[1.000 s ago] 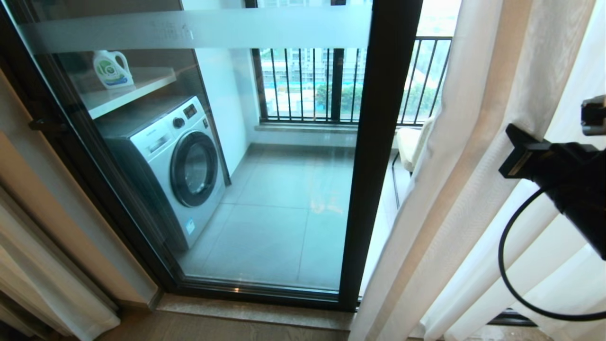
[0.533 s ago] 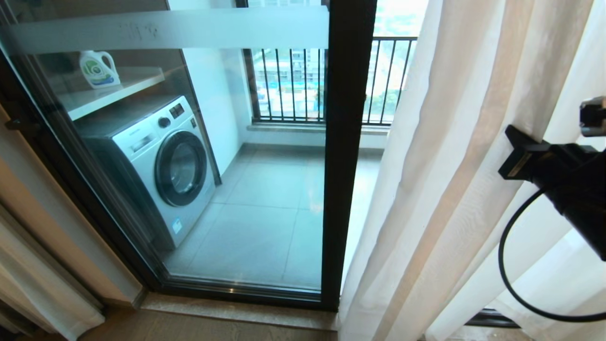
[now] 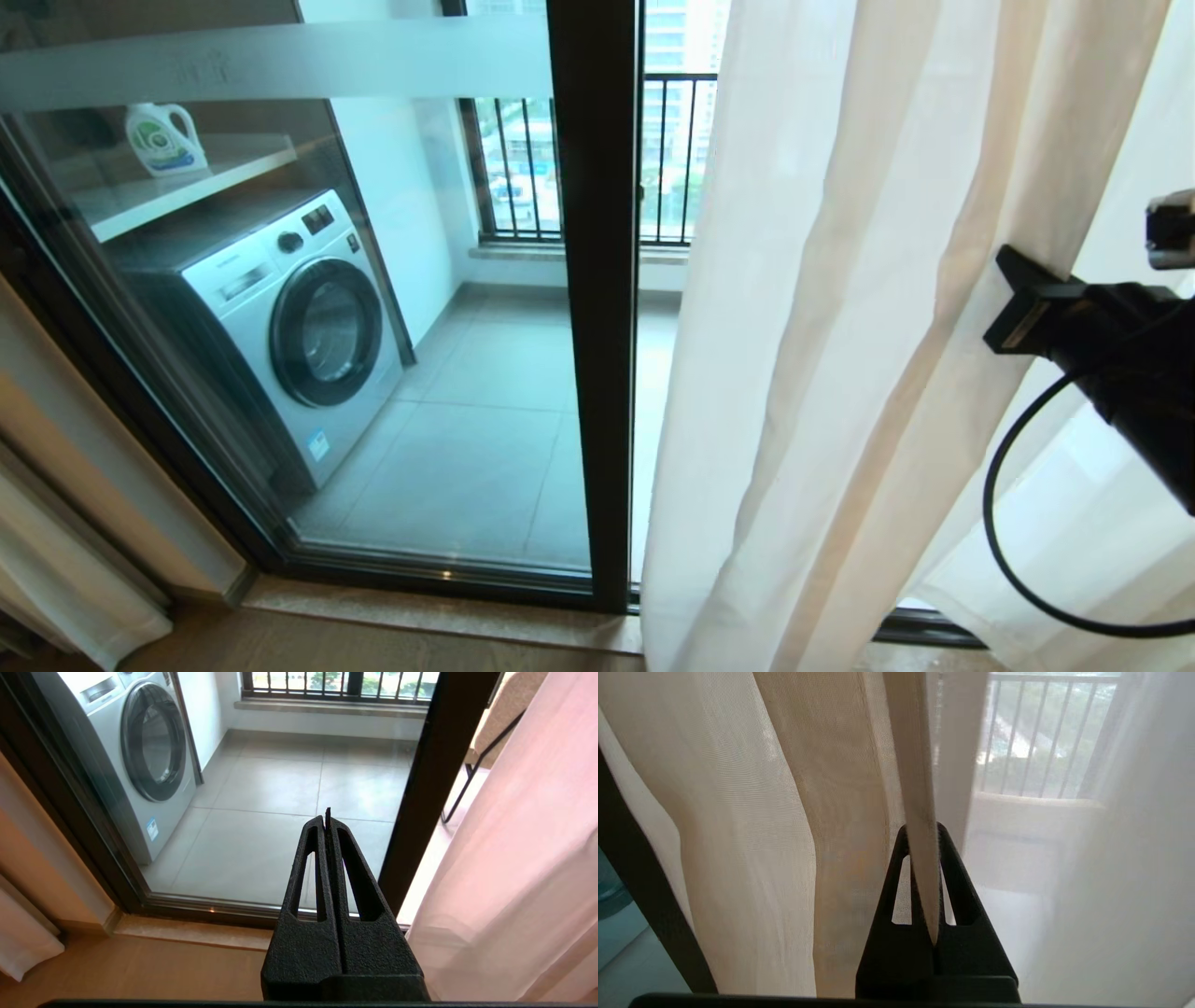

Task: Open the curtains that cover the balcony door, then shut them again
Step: Pull the inner curtains open on both sides

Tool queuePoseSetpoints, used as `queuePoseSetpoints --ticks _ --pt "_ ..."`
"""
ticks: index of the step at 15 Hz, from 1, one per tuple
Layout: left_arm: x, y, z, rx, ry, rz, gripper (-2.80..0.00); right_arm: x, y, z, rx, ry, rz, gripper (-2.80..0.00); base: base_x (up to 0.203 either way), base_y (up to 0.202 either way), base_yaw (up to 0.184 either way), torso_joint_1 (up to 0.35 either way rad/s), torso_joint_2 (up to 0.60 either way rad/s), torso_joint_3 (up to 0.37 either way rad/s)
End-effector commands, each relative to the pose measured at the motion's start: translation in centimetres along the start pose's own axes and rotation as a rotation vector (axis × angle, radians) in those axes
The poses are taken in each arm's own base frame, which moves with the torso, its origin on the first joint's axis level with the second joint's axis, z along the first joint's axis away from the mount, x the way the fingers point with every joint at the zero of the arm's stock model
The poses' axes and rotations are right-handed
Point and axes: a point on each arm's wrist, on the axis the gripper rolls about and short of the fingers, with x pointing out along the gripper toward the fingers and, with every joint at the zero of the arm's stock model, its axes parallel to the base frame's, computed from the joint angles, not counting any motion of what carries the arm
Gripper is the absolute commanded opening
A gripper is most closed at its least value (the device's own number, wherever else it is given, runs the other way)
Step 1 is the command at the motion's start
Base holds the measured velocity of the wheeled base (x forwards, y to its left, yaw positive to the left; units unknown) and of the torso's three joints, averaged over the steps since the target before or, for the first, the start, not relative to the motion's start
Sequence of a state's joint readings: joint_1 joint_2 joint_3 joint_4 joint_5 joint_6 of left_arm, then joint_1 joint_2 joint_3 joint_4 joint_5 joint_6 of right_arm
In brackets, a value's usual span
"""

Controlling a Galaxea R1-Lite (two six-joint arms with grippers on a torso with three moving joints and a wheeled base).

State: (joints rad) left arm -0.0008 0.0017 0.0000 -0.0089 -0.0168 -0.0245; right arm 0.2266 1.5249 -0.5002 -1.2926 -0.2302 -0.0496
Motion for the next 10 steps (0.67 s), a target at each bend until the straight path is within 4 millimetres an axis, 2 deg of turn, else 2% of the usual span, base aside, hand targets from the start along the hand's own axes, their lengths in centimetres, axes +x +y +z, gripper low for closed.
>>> queuePoseSetpoints --ticks 1,10 --pt "0.0 0.0 0.0 0.0 0.0 0.001 -2.8 -0.01 0.0 0.07 0.001 -0.006 -0.001 -2.8 0.0 -0.189 0.002 0.002 0.01 0.004" --pt "0.0 0.0 0.0 -0.002 0.0 0.001 -2.8 0.29 -0.24 0.14 -0.001 -0.013 -0.015 -2.8 0.0 -0.187 0.0 0.002 0.0 0.003"
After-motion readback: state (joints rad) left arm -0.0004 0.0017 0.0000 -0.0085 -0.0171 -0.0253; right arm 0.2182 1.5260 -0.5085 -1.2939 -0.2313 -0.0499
